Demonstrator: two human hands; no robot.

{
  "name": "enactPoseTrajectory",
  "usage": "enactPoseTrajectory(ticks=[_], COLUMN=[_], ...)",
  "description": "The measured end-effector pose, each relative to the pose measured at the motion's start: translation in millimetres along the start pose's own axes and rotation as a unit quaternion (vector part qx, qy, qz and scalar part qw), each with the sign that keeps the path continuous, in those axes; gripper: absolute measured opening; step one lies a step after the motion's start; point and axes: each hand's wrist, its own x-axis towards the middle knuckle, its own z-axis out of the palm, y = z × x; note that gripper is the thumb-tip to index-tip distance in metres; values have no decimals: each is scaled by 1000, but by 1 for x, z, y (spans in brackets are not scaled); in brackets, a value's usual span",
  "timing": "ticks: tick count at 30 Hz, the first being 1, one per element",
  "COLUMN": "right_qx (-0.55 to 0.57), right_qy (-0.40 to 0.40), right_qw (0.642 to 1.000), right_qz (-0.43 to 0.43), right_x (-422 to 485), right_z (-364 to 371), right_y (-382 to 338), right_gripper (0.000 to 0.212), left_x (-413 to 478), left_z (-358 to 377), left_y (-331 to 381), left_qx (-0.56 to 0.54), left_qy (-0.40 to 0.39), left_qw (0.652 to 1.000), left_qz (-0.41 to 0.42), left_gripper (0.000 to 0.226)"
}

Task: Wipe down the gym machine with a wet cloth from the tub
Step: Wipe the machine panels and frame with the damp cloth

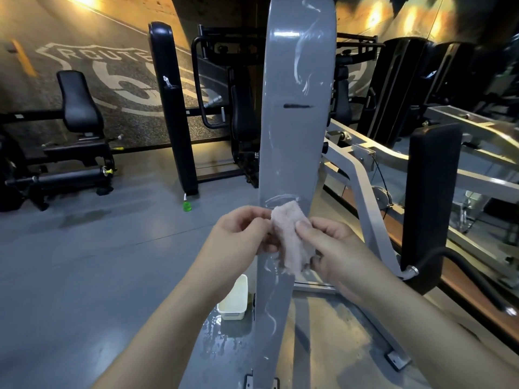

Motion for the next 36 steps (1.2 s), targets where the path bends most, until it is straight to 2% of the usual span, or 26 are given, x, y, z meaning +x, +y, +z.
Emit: enactPoseTrajectory(ticks=[4,7,10,13,17,19,21,23,24,25,27,28,29,30,32,36], right_qx=[-70,-93,-61,-2,57,52,13,-73,-150,-248,-454,-535,-595,-636,-665,-651], right_qy=[24,43,6,0,-15,-9,46,120,153,178,194,190,179,173,183,220], right_qw=[997,994,998,1000,998,998,999,982,955,905,745,661,597,555,516,499], right_qz=[-15,-29,-25,-16,17,20,-19,-128,-206,-295,-448,-490,-507,-507,-508,-528], right_x=[3,6,6,8,13,17,25,33,35,37,46,54,63,71,82,92], right_z=[2,-2,-5,-2,6,11,15,14,13,12,5,3,2,0,-1,11], right_y=[2,-1,-8,-16,-29,-40,-56,-78,-90,-101,-113,-113,-109,-103,-90,-95], right_gripper=[22,28,32,38,29,28,17,4,1,5,8,13,19,25,31,33], left_x=[1,3,8,13,19,26,35,42,46,50,57,60,63,65,69,76], left_z=[3,2,-1,-3,-7,-7,-7,-10,-14,-17,-24,-27,-29,-30,-31,-27], left_y=[2,3,8,14,22,28,35,45,49,53,57,57,57,56,54,51], left_qx=[11,-18,-53,-29,-34,-19,2,22,28,31,31,30,30,32,36,54], left_qy=[-25,-44,-49,-47,-56,-19,35,75,87,96,113,119,123,126,129,116], left_qw=[999,998,996,996,995,997,995,992,990,990,988,988,988,988,988,988], left_qz=[37,44,54,74,72,78,90,103,104,103,97,93,89,87,82,91], left_gripper=[11,13,11,7,8,10,9,7,9,10,13,15,16,17,17,15])
